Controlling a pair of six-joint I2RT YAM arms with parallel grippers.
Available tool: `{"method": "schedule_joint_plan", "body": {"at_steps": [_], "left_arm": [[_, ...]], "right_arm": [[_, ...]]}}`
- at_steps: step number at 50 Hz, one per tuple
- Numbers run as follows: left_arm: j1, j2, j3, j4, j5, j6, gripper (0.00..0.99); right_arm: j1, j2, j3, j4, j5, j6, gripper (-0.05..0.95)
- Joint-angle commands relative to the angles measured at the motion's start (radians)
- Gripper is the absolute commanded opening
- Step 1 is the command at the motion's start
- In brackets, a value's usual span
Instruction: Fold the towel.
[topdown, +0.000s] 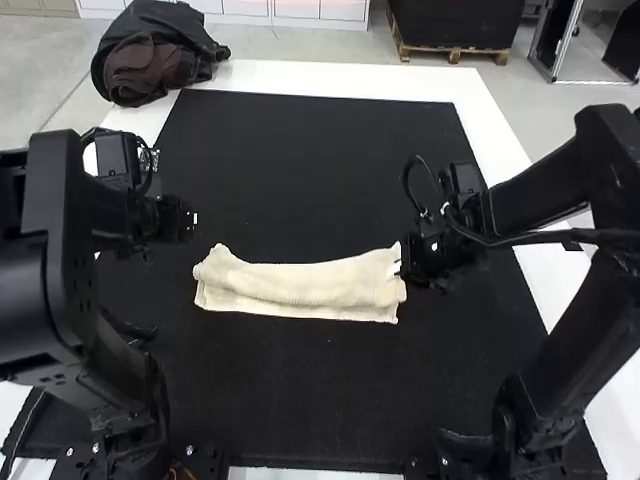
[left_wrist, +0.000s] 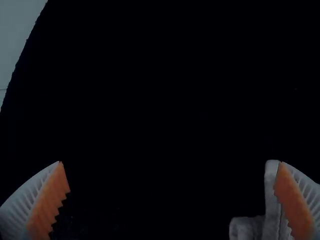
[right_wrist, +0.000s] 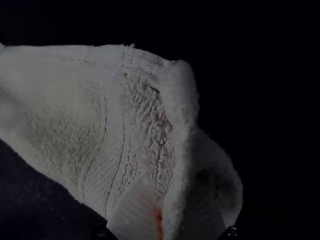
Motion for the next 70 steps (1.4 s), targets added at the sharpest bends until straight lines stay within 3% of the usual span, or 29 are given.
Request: {"method": "schedule_joint_plan", "body": {"at_steps": [1,21,42,70], "left_arm": [[0.006,-0.019,0.025,0.004,-0.007,-0.009,0.959],[0.006,-0.019,0.020,-0.001,-0.010,-0.004,0.959],[0.001,-0.019,0.020,0.002,-0.024,-0.004,0.961],[0.001,-0.019,-0.004,0.010,-0.033,-0.006,0.961]], "right_arm": [[-0.001,-0.031,0.031,-0.006,-0.018,0.019,-0.03],[0.026,-0.027,0.052,-0.011,-0.038,0.051,-0.03],[0.194,-0.018,0.141,-0.012,-0.073,0.158,-0.03],[0.366,0.133,0.279,0.063,-0.066,0.188,-0.03]]}}
